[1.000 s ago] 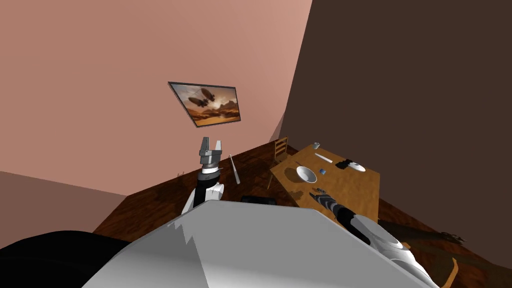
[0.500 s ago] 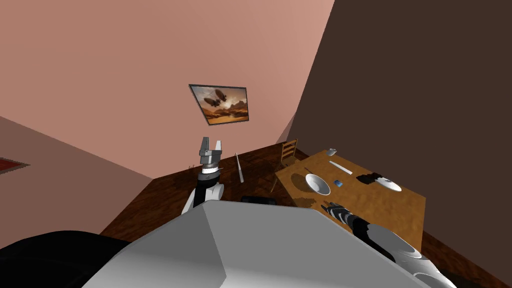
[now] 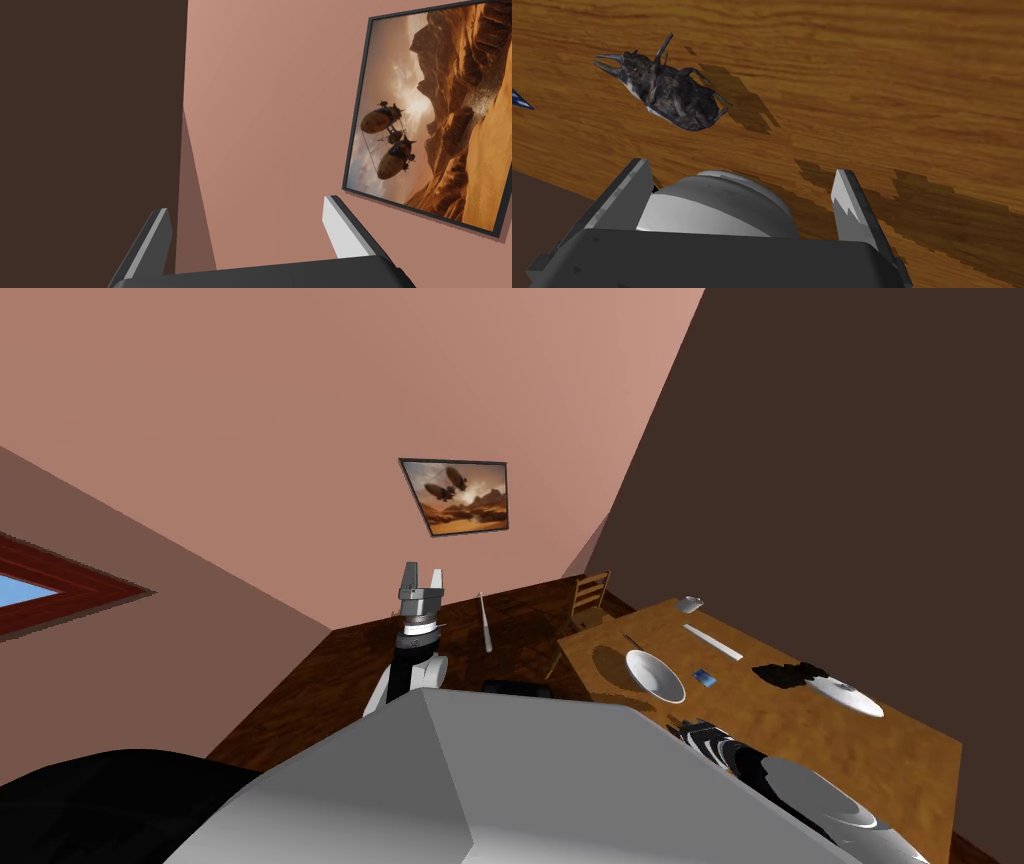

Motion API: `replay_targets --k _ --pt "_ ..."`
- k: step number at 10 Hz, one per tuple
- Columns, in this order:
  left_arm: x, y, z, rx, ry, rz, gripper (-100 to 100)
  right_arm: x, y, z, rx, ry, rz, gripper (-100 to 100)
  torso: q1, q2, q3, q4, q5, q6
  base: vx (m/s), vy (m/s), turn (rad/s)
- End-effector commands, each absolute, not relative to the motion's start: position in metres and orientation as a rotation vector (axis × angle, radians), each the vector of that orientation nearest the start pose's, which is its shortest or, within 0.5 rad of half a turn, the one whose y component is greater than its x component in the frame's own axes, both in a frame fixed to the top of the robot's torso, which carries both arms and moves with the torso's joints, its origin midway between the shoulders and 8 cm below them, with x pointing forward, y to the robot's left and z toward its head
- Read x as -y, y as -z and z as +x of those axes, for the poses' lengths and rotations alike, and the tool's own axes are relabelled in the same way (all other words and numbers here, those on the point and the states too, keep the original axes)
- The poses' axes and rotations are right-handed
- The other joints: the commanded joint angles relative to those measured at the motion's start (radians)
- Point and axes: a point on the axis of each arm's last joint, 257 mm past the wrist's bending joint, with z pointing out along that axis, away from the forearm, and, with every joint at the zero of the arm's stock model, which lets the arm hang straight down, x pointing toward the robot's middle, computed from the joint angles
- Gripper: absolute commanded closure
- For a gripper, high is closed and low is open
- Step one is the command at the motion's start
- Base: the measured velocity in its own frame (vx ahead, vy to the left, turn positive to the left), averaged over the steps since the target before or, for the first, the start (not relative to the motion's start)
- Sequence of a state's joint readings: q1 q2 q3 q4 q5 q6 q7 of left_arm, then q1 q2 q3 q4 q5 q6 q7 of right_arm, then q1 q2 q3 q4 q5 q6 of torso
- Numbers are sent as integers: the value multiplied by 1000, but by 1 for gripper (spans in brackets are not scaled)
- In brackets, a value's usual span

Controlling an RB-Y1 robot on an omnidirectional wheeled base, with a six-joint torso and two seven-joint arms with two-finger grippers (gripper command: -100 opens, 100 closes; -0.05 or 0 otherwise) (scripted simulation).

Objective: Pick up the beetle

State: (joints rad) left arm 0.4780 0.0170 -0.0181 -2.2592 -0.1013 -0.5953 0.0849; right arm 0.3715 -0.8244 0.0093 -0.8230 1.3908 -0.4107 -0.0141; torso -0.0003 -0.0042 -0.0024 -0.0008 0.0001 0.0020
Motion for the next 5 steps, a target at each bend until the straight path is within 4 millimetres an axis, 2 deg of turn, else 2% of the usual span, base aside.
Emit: replay_targets --k 1,3,4,5 --pt "-253 -38 336 -607 1370 -537 0 646 511 128 -2717 414 -369 -100 0 0 0 0 0 0 38 -10 118" --pt "-253 -38 336 -607 1370 -537 0 668 512 84 -2816 467 -435 -100 0 0 0 0 0 0 50 -14 217" --pt "-253 -38 336 -607 1370 -537 0 668 512 84 -2816 467 -435 -100 -1 -1 -1 0 0 0 58 -20 87" --pt "-253 -38 336 -607 1370 -537 0 675 513 64 -2862 482 -463 -100 -1 -1 -1 0 0 1 53 -15 139"
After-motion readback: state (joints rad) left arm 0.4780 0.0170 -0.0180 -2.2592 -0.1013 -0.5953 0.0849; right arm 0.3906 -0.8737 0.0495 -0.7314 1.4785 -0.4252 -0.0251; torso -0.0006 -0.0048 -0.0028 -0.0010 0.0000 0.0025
